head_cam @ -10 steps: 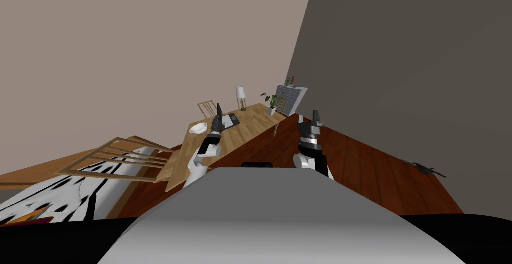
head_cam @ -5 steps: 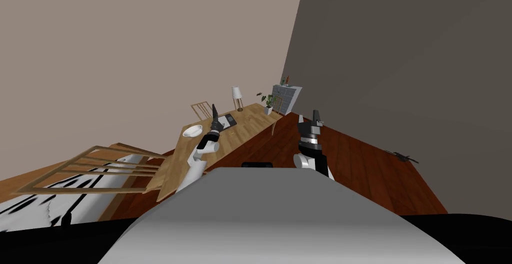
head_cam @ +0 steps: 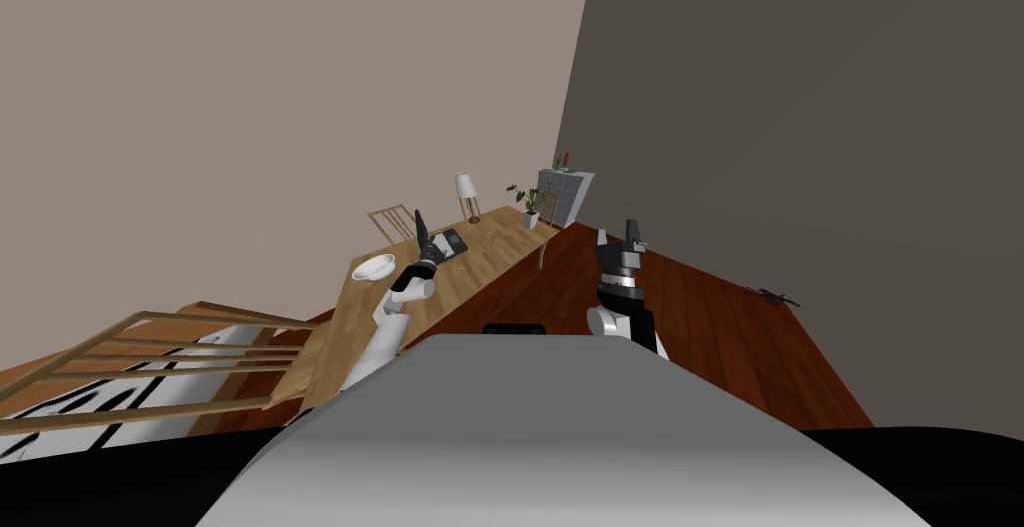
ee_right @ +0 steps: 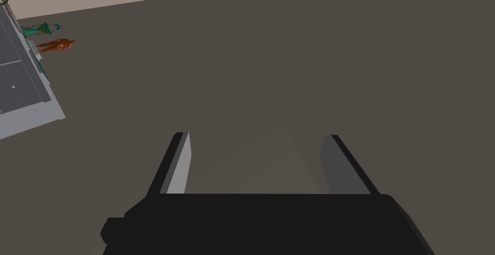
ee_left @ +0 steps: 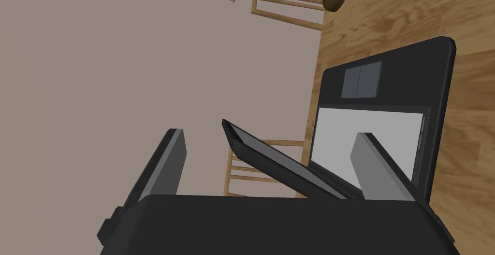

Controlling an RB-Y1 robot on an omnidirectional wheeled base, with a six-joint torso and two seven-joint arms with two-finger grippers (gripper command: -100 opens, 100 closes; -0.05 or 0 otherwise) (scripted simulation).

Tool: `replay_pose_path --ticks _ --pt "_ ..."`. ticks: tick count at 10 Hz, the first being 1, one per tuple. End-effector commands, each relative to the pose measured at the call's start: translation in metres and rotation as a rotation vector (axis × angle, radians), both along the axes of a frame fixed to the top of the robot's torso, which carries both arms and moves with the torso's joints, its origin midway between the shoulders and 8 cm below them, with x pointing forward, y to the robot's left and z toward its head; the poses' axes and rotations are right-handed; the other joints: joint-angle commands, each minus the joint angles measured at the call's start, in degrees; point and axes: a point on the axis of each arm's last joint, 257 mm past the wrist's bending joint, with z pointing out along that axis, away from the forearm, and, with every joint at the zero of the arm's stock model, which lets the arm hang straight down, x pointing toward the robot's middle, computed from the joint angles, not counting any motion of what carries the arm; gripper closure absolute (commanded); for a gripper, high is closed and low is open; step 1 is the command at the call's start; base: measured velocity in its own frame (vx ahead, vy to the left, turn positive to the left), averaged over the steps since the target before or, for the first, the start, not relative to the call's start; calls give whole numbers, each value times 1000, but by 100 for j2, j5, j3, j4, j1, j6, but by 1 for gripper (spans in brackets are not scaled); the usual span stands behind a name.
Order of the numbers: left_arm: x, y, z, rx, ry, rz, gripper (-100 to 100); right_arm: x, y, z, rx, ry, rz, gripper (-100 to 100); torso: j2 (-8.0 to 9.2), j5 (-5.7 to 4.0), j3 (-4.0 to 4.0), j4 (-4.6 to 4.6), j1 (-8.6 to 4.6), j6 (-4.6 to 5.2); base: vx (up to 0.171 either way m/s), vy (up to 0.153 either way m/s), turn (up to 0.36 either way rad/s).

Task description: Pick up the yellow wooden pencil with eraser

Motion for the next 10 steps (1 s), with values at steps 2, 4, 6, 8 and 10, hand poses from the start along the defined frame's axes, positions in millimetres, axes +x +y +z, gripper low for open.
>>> replay_pose_path --ticks 2,4,6,8,10 --pt "4 17 -22 -39 73 20 -100 0 0 0 0 0 0 0 0 -1 0 0 0 2 4 -4 -119" --pt "6 31 -40 -74 132 37 -100 0 0 0 0 0 0 0 -1 0 -1 0 1 3 5 -1 -120" --pt "3 46 -64 -114 202 59 -100 0 0 0 0 0 0 0 -2 0 -1 0 3 2 6 2 -134" --pt "0 60 -83 -153 265 79 -100 0 0 0 0 0 0 0 -1 1 -1 0 4 1 6 5 -131" --pt "-5 72 -102 -192 327 98 -100 0 0 0 0 0 0 0 -1 1 0 0 5 1 6 9 -124"
